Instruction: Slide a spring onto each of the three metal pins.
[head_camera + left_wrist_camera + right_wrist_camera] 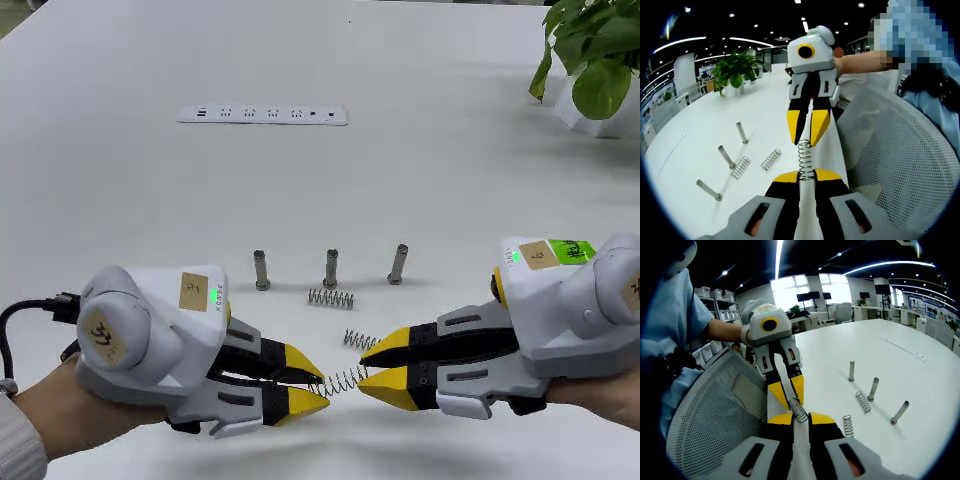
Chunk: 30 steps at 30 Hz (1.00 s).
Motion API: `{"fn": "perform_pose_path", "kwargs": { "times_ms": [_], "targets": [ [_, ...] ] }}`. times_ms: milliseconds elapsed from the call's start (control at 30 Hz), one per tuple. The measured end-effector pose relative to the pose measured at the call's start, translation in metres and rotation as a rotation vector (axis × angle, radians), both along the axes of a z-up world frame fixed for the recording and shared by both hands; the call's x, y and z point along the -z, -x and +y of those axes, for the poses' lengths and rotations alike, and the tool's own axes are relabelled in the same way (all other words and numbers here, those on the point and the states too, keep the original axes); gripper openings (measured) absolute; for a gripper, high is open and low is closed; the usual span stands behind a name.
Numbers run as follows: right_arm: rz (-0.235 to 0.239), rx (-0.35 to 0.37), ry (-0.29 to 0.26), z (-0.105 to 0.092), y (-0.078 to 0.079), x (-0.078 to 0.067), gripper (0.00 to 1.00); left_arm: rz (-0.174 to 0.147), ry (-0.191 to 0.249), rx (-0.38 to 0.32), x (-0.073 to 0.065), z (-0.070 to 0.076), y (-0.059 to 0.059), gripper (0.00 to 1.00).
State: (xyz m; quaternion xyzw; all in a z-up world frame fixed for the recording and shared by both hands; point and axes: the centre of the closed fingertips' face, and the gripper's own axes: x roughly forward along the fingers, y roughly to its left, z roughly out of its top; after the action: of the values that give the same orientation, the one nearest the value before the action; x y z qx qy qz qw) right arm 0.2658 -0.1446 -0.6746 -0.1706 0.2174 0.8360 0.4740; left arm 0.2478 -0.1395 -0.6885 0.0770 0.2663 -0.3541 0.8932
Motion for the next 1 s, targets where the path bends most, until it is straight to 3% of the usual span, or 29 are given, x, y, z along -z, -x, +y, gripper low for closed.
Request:
{"fn": "perform_pose_path", "kwargs": {
  "times_ms": [133,467,667,733,800,867,1000],
  "targets": [
    [-0.006,-0.003,0.004,-0.002,0.001,0.000,0.12,0.003,0.004,0.002,0.000,-0.001,0.000,0.10],
    [-0.118,-0.043,-0.004,-0.003,0.002,-0.009,0.12,0.017,0.018,-0.006,0.000,-0.006,-0.004,0.10],
    [-0.162,-0.071,-0.013,-0.001,0.006,-0.015,0.12,0.027,0.018,-0.004,0.002,-0.006,-0.005,0.10],
    [-0.171,-0.075,-0.015,0.000,0.007,-0.017,0.11,0.027,0.018,-0.009,0.003,-0.006,-0.006,0.10],
    [-0.175,-0.078,-0.038,0.002,0.005,-0.022,0.02,0.034,0.022,-0.016,0.005,-0.006,-0.006,0.10],
    [-0.160,-0.075,-0.034,0.005,0.007,-0.025,0.03,0.027,0.032,-0.020,0.004,-0.008,-0.007,0.10],
    [-0.176,-0.084,-0.031,0.006,0.007,-0.024,0.04,0.023,0.037,-0.027,0.005,-0.009,-0.008,0.10]
  ]
}}
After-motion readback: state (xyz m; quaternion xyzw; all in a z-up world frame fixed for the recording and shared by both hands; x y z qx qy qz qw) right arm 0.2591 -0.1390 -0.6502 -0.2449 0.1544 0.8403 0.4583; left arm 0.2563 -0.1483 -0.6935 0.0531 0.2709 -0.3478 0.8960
